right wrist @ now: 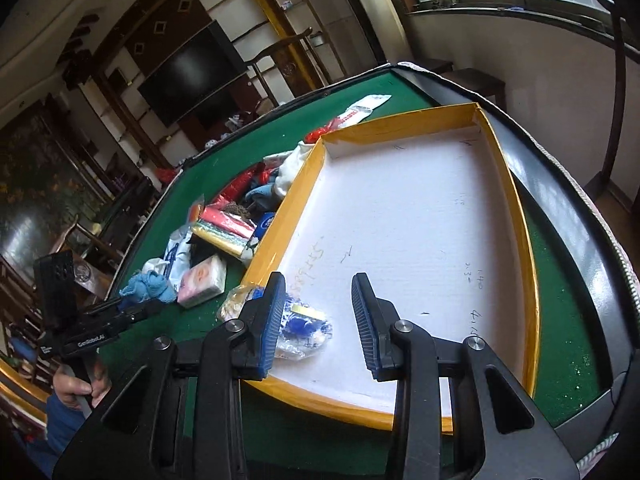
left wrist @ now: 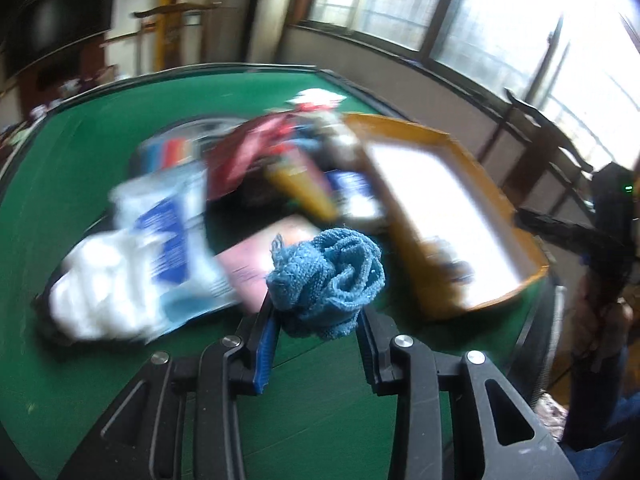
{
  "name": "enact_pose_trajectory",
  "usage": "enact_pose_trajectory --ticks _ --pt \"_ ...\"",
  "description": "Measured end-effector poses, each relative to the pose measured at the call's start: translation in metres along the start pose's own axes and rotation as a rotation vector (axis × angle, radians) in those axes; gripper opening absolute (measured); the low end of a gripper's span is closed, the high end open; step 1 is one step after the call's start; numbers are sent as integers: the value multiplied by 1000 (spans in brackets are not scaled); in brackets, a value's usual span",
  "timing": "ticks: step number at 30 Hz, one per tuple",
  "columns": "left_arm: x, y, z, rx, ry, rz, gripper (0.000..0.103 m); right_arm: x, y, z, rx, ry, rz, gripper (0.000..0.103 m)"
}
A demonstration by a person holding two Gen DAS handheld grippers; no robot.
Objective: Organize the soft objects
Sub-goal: 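Grasp the blue fluffy cloth with the left gripper and drop it in the tray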
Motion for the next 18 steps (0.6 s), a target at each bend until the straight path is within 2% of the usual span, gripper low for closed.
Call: enact_pose_trajectory --ticks 4,8,11,14,18 --pt "24 -26 61 -99 -93 -30 36 -1 2 11 5 -48 18 34" --pt "32 -67 109 -111 -176 -89 36 -3 9 23 -12 -73 31 34" --pt "29 -100 124 -116 -180 -158 36 -4 18 29 -34 -69 47 34" --pt "31 -117 133 -89 -202 -167 36 -5 27 37 -54 -70 70 34" --pt "34 -124 138 -135 -167 -174 37 -4 33 45 -53 -101 85 34"
Point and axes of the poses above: each gripper's, at about its wrist camera, not at the fingertips, and y roughly against the way its jaws point, z to its right, x to its top, the point moved 5 cm from there along -y, roughly the way its jaws point, and after that the axes turned 1 degree about z, right-handed, at the moved point
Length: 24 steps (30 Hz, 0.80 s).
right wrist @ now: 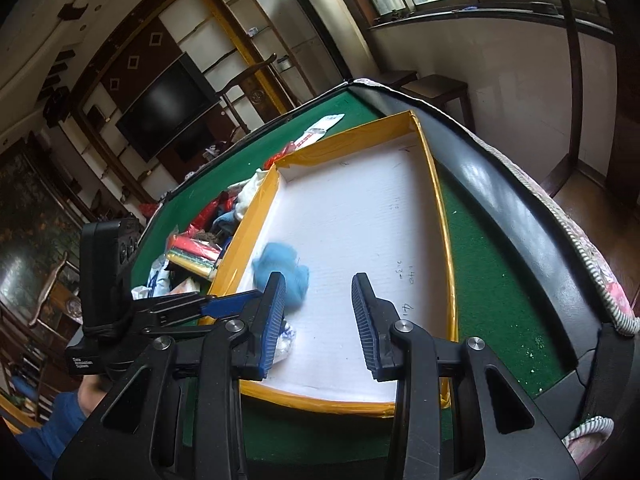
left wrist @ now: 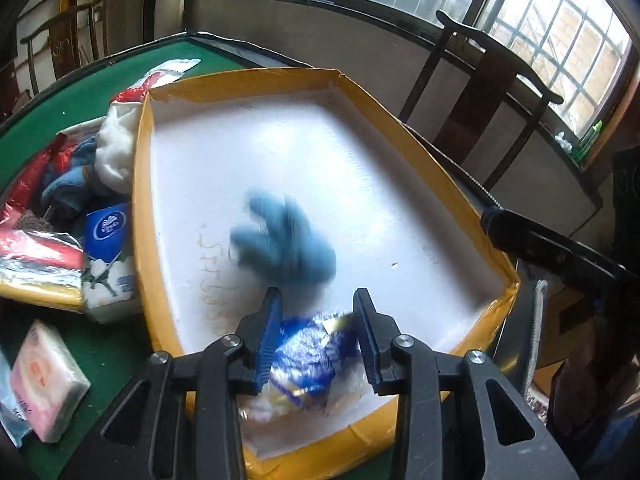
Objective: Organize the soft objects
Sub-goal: 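Grasp the blue fluffy cloth with the left gripper and drop it in the tray, then grasp the white towel with the left gripper while the right tool approaches the pink tissue pack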
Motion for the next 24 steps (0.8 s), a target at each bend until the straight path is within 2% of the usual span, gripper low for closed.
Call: enact_pose_trajectory --ticks 2,10,16,19,21,24 --pt "-2 5 1 -20 6 8 38 0 3 0 4 1 11 35" --pt "-15 60 -22 -46 73 108 57 3 0 -24 49 31 18 35" --pt "-39 111 -74 -23 182 181 63 -6 -17 -66 94 103 -28 35" --pt "-53 134 -108 61 237 210 63 -12 -26 -85 113 142 -52 35" --pt "-67 154 -138 158 281 230 64 -17 -30 -95 127 161 -66 35" --pt "-89 176 -182 293 337 248 73 -24 -38 -108 145 194 -88 35"
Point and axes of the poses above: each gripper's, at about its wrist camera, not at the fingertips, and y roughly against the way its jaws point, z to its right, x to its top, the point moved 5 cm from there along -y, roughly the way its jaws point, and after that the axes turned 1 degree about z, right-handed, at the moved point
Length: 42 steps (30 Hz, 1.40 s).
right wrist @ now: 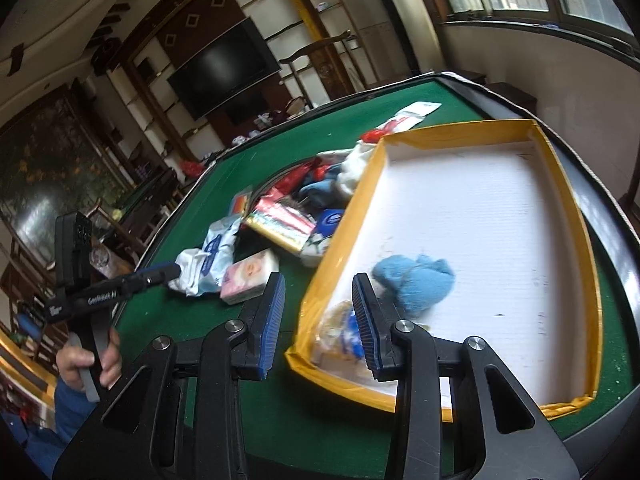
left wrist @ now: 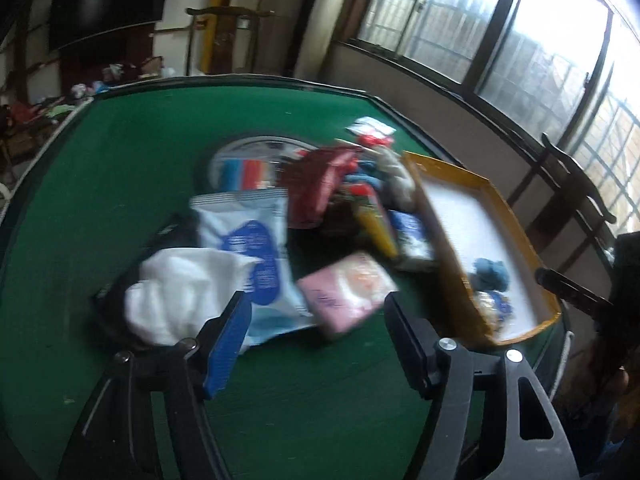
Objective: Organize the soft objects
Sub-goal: 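Grasp the white towel with the left gripper while the right tool approaches the pink tissue pack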
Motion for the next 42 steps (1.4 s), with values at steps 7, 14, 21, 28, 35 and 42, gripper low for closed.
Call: enact_pose_trajectory --ticks 7,14,21,28,35,42 --pt "-7 -31 -50 170 26 -71 73 -6 -21 -17 24 43 -43 35" --pt "-12 -56 -47 246 -40 -48 72 -9 -25 -22 21 55 -58 35" --pt "-18 -42 -65 206 23 -13 24 -11 -31 -31 33 71 -71 35" --pt "-25 -20 -59 126 76 49 23 -10 -57 -59 23 145 -129 44" --pt "-29 -22 -51 45 66 64 23 1 -110 -95 3 221 -178 74" --pt "-30 -21 -51 -10 84 68 23 16 -172 -96 -104 188 -254 74"
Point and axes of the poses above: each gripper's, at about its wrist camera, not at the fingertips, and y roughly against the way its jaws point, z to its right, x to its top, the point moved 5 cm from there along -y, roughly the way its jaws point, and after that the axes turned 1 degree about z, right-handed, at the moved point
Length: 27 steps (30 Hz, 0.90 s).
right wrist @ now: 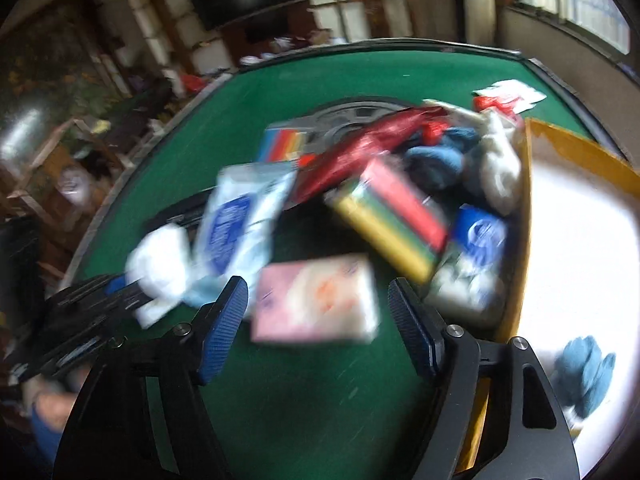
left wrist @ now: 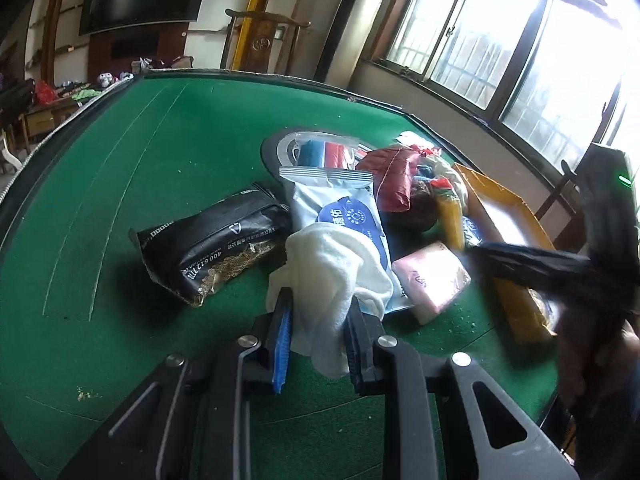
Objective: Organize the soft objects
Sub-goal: 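Grasp the white towel with the left gripper while the right tool approaches the pink tissue pack, then carry the white towel toward the tray while the right gripper grasps and carries the pink tissue pack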
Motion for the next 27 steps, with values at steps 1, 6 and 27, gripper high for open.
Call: enact_pose_trajectory --ticks 1,6,27 --pt "0 0 0 -2 1 -1 23 4 -8 2 6 -15 -15 74" --pt "0 2 1 0 -9 7 23 -8 -32 6 116 -125 -159 74" --pt "1 0 -1 12 -3 7 23 -31 -15 -54 124 444 -172 76"
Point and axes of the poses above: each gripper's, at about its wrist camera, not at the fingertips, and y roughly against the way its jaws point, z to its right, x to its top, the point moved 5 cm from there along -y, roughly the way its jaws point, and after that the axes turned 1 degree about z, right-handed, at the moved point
